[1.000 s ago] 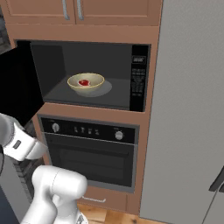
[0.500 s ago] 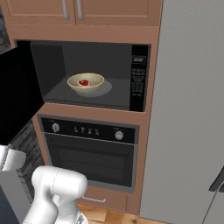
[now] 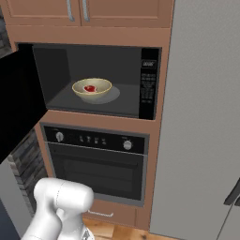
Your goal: Remove the mango from the bowl and place it on the small plate. Then place the bowl with only the steak in the microwave, close the door, and press the start button to microwave the steak.
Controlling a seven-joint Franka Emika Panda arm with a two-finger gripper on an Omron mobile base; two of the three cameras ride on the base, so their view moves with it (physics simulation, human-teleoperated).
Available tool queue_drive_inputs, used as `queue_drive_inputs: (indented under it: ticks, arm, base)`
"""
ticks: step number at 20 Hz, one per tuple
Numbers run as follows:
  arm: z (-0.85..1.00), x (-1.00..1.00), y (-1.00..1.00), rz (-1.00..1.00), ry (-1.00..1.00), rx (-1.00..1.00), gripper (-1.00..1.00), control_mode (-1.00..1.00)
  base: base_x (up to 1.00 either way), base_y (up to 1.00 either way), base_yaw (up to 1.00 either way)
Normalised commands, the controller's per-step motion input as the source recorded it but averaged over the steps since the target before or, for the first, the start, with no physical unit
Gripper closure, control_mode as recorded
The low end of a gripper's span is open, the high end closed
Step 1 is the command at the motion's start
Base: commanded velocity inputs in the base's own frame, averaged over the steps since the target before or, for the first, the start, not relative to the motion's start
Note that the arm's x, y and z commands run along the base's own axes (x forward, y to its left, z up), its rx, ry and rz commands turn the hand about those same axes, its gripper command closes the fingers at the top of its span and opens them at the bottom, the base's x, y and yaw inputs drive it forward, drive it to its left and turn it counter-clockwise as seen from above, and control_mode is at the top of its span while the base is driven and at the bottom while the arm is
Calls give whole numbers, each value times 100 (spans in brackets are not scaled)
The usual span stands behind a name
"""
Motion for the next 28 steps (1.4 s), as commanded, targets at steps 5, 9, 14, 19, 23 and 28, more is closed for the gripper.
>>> queue_drive_inputs:
  ticks: [5,9,14,19,23,28]
  arm:
    - [-20,27,100,8,18,-30,-100,-100]
    - [-37,34,96,0,4,-30,-100,-100]
    - [-24,34,81,0,0,-29,-100,-100]
    - [-25,52,57,-1,0,-26,-100,-100]
    - [-21,69,61,-5,8,-27,-100,-100]
    - [-19,77,52,-4,15,-22,-100,-100]
  base:
    - [0,0,0]
    - [0,0,0]
    - [0,0,0]
    - [0,0,0]
    - [0,0,0]
    - [0,0,0]
